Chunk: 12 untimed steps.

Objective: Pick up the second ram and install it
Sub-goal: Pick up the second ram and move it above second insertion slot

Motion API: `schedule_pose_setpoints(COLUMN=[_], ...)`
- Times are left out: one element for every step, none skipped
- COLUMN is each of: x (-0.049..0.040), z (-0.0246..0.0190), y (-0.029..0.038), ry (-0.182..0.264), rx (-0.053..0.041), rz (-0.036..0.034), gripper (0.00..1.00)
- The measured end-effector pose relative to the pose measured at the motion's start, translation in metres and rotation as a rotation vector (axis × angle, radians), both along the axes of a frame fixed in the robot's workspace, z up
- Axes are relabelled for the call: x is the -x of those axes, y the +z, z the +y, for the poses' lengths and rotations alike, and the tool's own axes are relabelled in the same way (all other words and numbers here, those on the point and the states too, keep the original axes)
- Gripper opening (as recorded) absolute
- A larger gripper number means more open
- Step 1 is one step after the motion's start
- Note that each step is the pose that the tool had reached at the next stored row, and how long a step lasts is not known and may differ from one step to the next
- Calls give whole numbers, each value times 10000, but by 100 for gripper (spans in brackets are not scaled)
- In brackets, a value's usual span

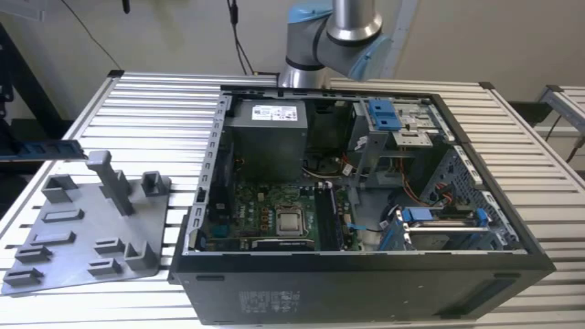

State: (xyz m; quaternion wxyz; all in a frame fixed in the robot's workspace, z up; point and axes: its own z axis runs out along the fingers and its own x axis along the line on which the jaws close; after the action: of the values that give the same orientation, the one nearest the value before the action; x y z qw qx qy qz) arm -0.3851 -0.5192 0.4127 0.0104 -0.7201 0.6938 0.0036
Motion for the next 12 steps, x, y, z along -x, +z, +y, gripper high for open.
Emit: schedule_pose_setpoints(x=[-4,-6,-9,-13,-20,-34,-53,-75,-99,-124,-151,-177], z=[0,0,0,0,-1,-1,0,0,0,0,0,0], y=[-1,-1,0,0,0,1,0,0,0,0,0,0], ry=[-67,-138,-214,-284,-347,-377,-388,-392,-393,-393,-393,-394], rx=[-1,0,0,0,1,2,1,0,1,0,0,0], rz=[-1,0,1,1,1,2,1,0,1,1,1,1], gripper=[14,14,14,14,14,14,14,14,14,14,14,14])
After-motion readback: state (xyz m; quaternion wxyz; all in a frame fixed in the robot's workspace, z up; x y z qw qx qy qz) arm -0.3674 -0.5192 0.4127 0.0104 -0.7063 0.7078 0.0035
